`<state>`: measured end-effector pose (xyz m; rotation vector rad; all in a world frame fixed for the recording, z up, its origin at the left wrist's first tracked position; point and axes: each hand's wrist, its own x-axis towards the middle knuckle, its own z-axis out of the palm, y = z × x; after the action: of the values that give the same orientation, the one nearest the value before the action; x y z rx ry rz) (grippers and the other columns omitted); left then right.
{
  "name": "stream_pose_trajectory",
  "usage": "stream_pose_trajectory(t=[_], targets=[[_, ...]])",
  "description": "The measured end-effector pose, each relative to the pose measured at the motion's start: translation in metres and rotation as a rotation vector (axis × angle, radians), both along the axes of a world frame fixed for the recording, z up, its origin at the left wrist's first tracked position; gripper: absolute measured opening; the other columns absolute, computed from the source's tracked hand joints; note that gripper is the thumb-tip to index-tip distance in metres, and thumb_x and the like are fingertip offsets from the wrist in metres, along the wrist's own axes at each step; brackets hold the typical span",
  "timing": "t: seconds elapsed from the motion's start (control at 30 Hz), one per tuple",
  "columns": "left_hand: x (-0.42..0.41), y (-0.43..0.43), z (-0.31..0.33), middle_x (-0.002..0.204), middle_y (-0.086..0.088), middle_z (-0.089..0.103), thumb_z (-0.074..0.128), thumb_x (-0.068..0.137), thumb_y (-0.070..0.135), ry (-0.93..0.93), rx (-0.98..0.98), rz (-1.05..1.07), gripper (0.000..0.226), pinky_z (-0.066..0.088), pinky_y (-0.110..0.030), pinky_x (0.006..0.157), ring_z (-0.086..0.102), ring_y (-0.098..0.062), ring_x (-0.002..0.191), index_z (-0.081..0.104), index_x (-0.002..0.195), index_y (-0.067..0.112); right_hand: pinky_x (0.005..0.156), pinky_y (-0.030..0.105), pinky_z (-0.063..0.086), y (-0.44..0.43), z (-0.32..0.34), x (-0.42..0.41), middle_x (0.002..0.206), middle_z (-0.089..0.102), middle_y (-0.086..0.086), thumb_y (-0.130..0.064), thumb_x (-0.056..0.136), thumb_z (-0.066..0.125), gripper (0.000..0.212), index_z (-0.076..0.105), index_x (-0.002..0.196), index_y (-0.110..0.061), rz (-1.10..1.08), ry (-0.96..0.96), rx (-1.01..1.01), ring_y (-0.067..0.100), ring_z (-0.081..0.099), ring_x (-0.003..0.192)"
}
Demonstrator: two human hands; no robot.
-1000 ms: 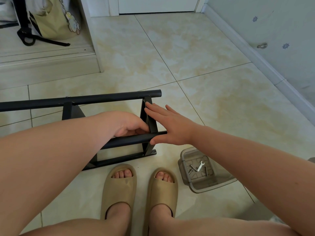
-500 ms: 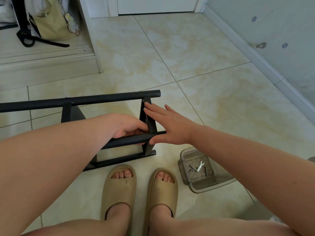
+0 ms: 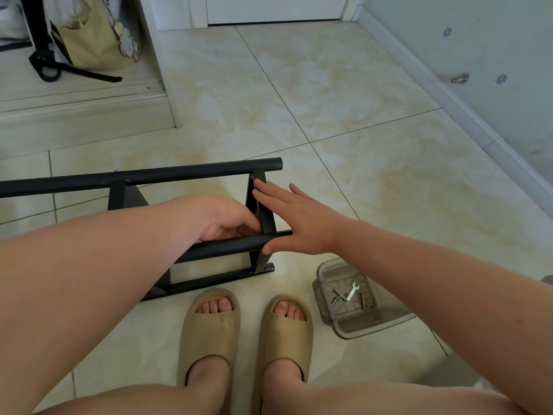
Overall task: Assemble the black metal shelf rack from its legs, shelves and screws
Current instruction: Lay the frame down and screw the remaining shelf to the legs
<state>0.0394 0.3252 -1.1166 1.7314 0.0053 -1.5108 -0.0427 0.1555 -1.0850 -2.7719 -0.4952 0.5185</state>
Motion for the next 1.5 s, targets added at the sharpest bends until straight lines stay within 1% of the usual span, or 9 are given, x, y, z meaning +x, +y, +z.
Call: stream_pose_trajectory(t=[0.27, 0.57, 0.83, 0.93, 1.03, 1.17, 1.33, 1.4, 1.5], targets=[[-0.0002, 0.0015, 0.0005, 0.076, -0.007, 0.075, 0.053, 0.096, 0.003, -0.005, -0.049, 0.012, 0.018, 0.055, -0.023, 0.055, 0.071, -0.017, 0.063, 0.07, 0.092, 0.009, 0.126, 0.036, -0.008, -0.0003, 0.0012, 0.0013, 0.169, -0.006, -0.006, -0.058, 0.089, 0.067, 0.102, 0.007, 0.162, -0.018, -0.005, 0.005, 0.005, 0.009, -0.005, 0.155], [0.0003, 0.0029, -0.0028, 0.079, -0.01, 0.074, 0.055, 0.095, 0.004, -0.025, -0.045, 0.026, 0.016, 0.054, -0.034, 0.083, 0.07, -0.023, 0.074, 0.07, 0.092, 0.008, 0.126, 0.037, -0.009, 0.0015, 0.0055, 0.0038, 0.169, -0.007, -0.006, -0.059, 0.091, 0.063, 0.1, 0.006, 0.162, -0.019, 0.0, 0.024, -0.042, 0.008, -0.005, 0.155], [-0.0004, 0.004, -0.0076, 0.08, -0.012, 0.074, 0.054, 0.094, 0.0, -0.014, -0.098, 0.06, 0.017, 0.057, -0.033, 0.076, 0.072, -0.023, 0.071, 0.069, 0.092, 0.006, 0.126, 0.037, -0.009, 0.0017, 0.0048, 0.0035, 0.169, -0.008, -0.006, -0.058, 0.091, 0.064, 0.1, 0.006, 0.162, -0.019, -0.01, 0.029, -0.021, 0.008, -0.006, 0.155], [-0.0002, 0.0042, -0.0081, 0.083, -0.013, 0.075, 0.053, 0.096, 0.005, 0.044, -0.115, 0.084, 0.019, 0.057, -0.034, 0.082, 0.072, -0.022, 0.074, 0.071, 0.09, 0.004, 0.125, 0.036, -0.009, 0.0019, 0.0046, 0.0038, 0.169, -0.008, -0.007, -0.058, 0.09, 0.065, 0.101, 0.006, 0.162, -0.019, -0.015, 0.035, -0.012, 0.007, -0.006, 0.155], [-0.0004, 0.0045, -0.0077, 0.073, -0.007, 0.072, 0.058, 0.096, 0.014, 0.011, -0.068, 0.074, 0.016, 0.056, -0.03, 0.068, 0.067, -0.018, 0.063, 0.071, 0.089, 0.006, 0.126, 0.036, -0.009, 0.0019, 0.0042, 0.0035, 0.169, -0.008, -0.007, -0.058, 0.091, 0.065, 0.101, 0.005, 0.162, -0.019, -0.014, 0.03, -0.016, 0.008, -0.006, 0.155], [-0.0016, 0.0041, -0.0039, 0.063, -0.003, 0.068, 0.061, 0.093, 0.012, -0.109, -0.03, 0.009, 0.01, 0.048, -0.027, 0.061, 0.062, -0.015, 0.053, 0.069, 0.088, 0.008, 0.126, 0.036, -0.008, 0.002, 0.0041, 0.0037, 0.169, -0.009, -0.007, -0.057, 0.091, 0.066, 0.101, 0.005, 0.162, -0.019, -0.016, 0.031, -0.019, 0.008, -0.006, 0.155], [-0.0026, 0.0036, -0.0015, 0.076, -0.007, 0.073, 0.058, 0.091, 0.003, -0.11, -0.083, 0.021, 0.012, 0.051, -0.027, 0.066, 0.068, -0.018, 0.067, 0.068, 0.093, 0.008, 0.125, 0.035, -0.009, 0.0019, 0.004, 0.0033, 0.169, -0.009, -0.007, -0.057, 0.091, 0.066, 0.101, 0.005, 0.162, -0.02, -0.019, 0.033, -0.016, 0.007, -0.007, 0.155], [-0.0022, 0.0048, -0.0012, 0.072, -0.006, 0.072, 0.055, 0.091, 0.0, -0.077, -0.106, 0.042, 0.015, 0.052, -0.026, 0.063, 0.068, -0.017, 0.063, 0.067, 0.09, 0.01, 0.125, 0.035, -0.008, 0.0021, 0.0043, 0.0032, 0.169, -0.009, -0.007, -0.056, 0.091, 0.066, 0.101, 0.005, 0.162, -0.02, -0.022, 0.033, -0.012, 0.007, -0.007, 0.155], [-0.0011, 0.0064, -0.0007, 0.077, -0.006, 0.07, 0.05, 0.096, 0.005, 0.002, -0.108, 0.06, 0.018, 0.051, -0.03, 0.068, 0.065, -0.019, 0.069, 0.066, 0.096, 0.011, 0.125, 0.035, -0.008, 0.0023, 0.005, 0.0036, 0.169, -0.008, -0.007, -0.056, 0.091, 0.066, 0.1, 0.005, 0.162, -0.02, -0.022, 0.034, -0.013, 0.007, -0.007, 0.155]])
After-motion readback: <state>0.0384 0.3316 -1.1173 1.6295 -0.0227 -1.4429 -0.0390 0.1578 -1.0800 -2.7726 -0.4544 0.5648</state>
